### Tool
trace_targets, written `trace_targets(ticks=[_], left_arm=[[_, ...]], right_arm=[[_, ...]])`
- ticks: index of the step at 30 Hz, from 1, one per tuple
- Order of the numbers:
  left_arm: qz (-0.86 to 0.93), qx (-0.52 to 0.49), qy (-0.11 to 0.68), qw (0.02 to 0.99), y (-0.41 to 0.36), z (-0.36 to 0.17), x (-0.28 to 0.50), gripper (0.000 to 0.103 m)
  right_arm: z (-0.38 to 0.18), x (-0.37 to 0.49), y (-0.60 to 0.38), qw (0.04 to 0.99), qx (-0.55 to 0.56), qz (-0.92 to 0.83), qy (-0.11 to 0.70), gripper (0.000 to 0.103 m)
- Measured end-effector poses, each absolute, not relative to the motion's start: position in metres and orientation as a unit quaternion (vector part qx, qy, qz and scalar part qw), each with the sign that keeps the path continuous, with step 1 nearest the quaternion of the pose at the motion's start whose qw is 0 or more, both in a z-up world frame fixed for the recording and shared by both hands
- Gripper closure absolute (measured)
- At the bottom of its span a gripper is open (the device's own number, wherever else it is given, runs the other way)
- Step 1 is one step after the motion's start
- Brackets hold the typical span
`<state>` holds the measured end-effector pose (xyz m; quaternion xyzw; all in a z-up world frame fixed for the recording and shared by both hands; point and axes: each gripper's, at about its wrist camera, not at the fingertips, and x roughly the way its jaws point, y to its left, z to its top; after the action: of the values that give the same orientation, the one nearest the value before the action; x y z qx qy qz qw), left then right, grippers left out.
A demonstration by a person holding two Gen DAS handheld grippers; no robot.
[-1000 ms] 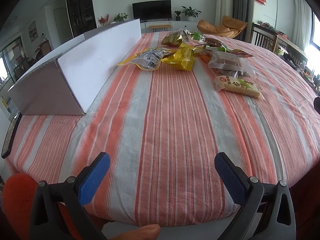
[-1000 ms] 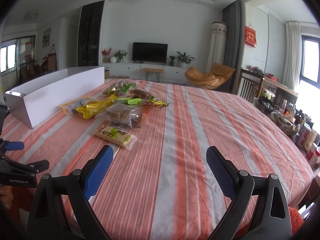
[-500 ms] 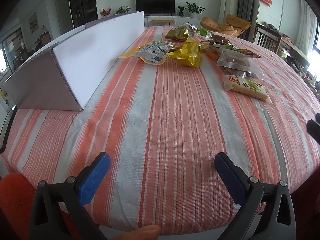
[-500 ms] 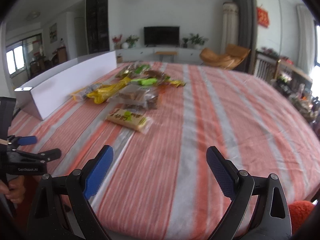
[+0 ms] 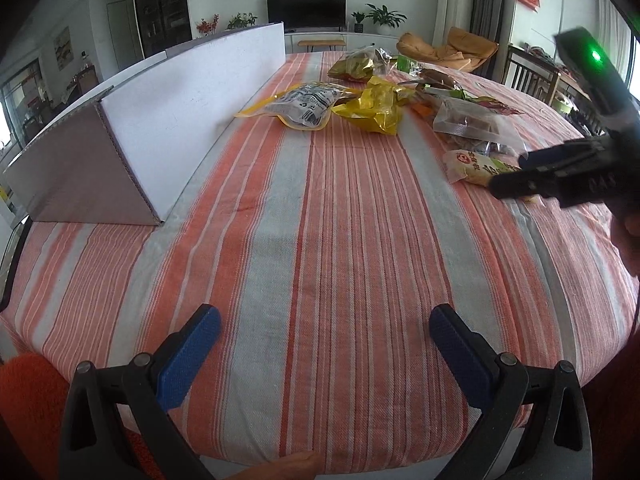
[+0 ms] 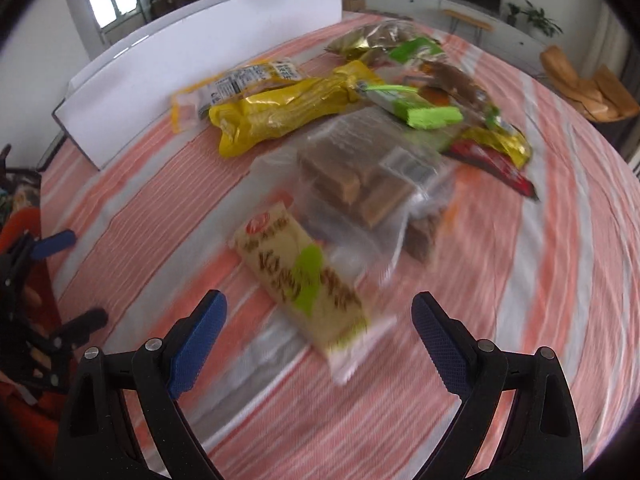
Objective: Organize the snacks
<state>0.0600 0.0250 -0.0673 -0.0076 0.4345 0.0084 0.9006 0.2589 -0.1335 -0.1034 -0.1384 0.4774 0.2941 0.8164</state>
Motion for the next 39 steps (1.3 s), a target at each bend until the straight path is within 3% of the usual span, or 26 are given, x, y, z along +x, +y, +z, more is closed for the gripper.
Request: trace_targets(ticks=[8,10,12,21,30,31,32,33,39], left_arm=[[0.01,-0.008,0.434,0.901,0.025,-0.067,0.059,0.0],[0.012,-0.009,0.433,0.901,0.025,-0.067,0.059,0.0],[0.012,-0.009,0.433,0.901,0.025,-0.067,0.058,0.0],[0.012,-0.009,0.433,0.901,0.025,-0.067,0.058,0.0],[0.013,-0.009,0.429,0.903,0.025,-0.067,0.055,0.0],[0.012,-0.008,0.428,0.903,0.025,-0.067,0.055,0.0],[0.011,-0.008,0.428,0.904,0.025,-0.067,0.055,0.0],[0.01,-0.008,0.428,0.904,0.025,-0.067,0.055,0.0],[0.015,-0.011,0.43,0.902,0.025,-0.066,0.057,0.0]], right_arm=[[-0.107,0.265,-0.126,0.804,-0.122,0.301,0.497,0.011],[-0.106,0.258,-0.125,0.807,-0.136,0.297,0.492,0.023],[-0.103,0.255,-0.128,0.813,-0.14,0.287,0.488,0.06],[-0.1,0.212,-0.178,0.827,-0.072,0.245,0.5,0.069],[-0.1,0.238,-0.286,0.892,0.033,0.054,0.447,0.064],[-0.101,0.245,-0.292,0.897,0.041,0.047,0.438,0.058],[-0.103,0.25,-0.294,0.898,0.047,0.047,0.436,0.038],[-0.105,0.252,-0.295,0.897,0.049,0.048,0.436,0.027],[-0.109,0.254,-0.282,0.903,-0.007,0.033,0.428,0.021]])
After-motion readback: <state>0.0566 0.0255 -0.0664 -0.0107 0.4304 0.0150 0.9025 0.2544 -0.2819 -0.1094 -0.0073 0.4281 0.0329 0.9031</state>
